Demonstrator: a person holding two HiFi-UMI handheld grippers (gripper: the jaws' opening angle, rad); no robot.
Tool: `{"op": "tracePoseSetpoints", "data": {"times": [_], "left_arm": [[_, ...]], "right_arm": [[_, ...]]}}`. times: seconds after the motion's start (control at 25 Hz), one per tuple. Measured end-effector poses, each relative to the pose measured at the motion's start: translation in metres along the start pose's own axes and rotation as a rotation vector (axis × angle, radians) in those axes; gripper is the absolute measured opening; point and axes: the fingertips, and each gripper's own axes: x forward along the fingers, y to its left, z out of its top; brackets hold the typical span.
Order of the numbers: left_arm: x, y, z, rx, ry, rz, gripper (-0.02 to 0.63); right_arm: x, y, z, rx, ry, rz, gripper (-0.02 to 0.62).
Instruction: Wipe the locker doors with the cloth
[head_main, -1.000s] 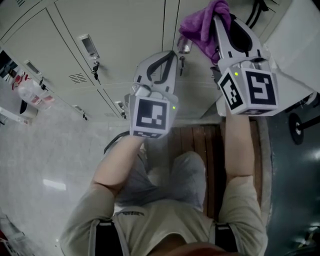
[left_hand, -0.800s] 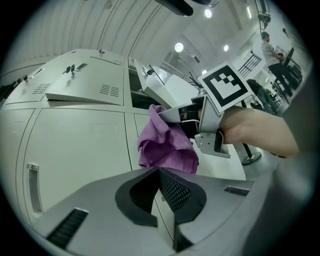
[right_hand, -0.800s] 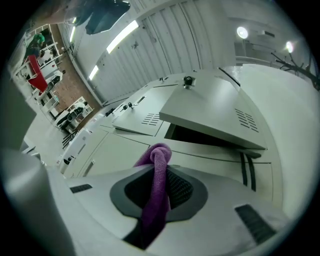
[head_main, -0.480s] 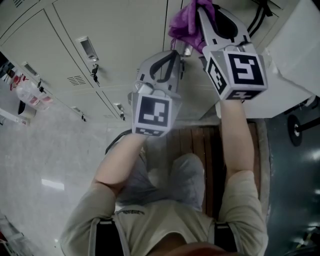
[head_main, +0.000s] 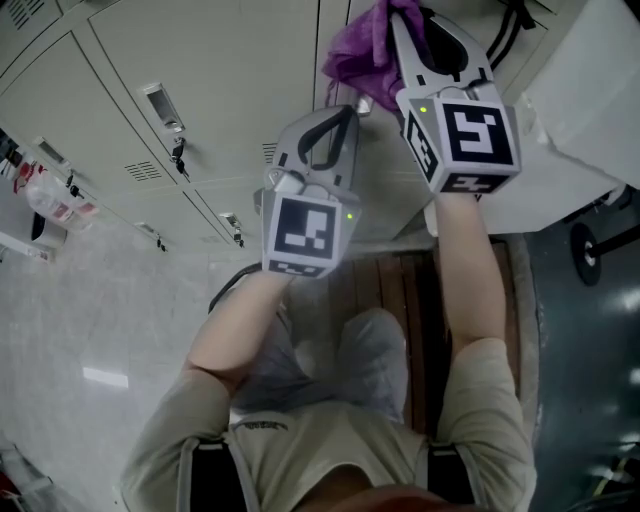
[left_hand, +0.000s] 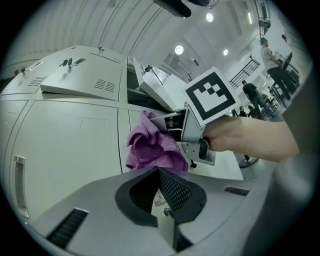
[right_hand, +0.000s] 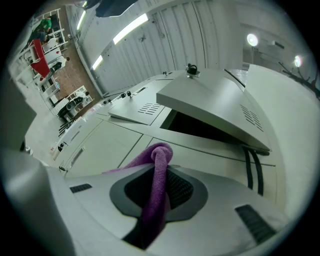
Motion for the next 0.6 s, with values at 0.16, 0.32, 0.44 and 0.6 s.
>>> {"op": "tracePoseSetpoints", "data": {"times": [0.16, 0.32, 0.44, 0.6], "left_arm": [[0.002, -0.006, 0.000, 0.000, -0.003, -0.015, 0.003], [0.004, -0.012, 0.001, -0.001, -0.009, -0.029, 0.003], [0.007, -0.016, 0.001, -0.004, -0.011, -0.039, 0.003], [0.012, -0.026, 0.002, -0.008, -0.017, -0.057, 0.003]], "right_arm": [[-0.006, -0.012, -0.006, 0.003, 0.008, -0.019, 0.052], [-0.015, -0.029, -0.014, 0.001, 0.024, -0.053, 0.052], [-0.023, -0.045, -0.020, 0.001, 0.038, -0.083, 0.052], [-0.036, -0.075, -0.028, 0.001, 0.061, -0.147, 0.052]]}}
